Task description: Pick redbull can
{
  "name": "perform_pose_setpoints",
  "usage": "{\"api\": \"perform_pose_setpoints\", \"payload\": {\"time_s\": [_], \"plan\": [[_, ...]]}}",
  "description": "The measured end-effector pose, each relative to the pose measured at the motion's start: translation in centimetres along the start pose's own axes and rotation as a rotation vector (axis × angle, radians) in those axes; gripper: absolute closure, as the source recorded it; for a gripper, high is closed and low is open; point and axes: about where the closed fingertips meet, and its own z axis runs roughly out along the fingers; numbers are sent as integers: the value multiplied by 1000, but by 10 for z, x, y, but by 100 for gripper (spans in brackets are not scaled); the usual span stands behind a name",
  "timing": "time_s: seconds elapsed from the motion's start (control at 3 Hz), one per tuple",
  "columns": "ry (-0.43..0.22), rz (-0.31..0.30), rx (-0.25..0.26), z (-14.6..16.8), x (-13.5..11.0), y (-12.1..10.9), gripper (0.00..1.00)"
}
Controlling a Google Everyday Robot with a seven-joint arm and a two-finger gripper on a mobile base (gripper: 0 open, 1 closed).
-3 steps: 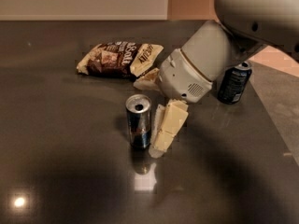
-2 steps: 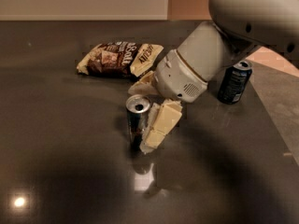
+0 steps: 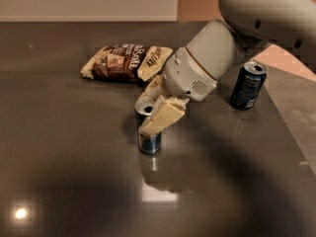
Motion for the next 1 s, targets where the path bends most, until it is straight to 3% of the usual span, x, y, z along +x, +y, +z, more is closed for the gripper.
{"api": "perform_pose_setpoints", "payload": {"time_s": [0.33,0.67,1.0], "plan": [[-7,19,0,-16,-2,-14,87],[-6,19,10,-38,-10,-29,100],[6,9,21,-60,-20,-42,100]]}}
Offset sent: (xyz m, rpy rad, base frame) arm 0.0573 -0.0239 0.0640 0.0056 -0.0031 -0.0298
